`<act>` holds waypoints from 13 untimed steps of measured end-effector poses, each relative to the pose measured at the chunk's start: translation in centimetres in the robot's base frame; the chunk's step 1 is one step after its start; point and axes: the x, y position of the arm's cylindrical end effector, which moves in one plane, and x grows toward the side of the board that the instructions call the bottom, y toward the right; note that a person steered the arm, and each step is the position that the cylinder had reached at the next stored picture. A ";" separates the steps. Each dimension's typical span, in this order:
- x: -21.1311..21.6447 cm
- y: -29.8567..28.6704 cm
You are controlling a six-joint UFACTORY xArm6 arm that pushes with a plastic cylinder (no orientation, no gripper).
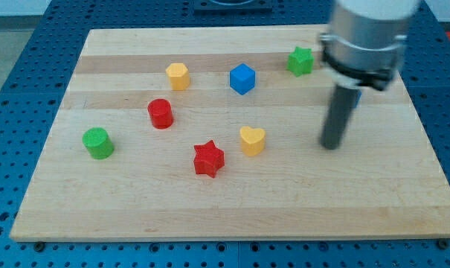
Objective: Slide the blue triangle to the right of the yellow heart
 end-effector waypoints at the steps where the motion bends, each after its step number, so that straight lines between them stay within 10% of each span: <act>1: -3.2 7.8; 3: -13.6 9.8; 8: -2.6 -9.3; 11: 1.1 -1.9; 13: 4.9 -7.0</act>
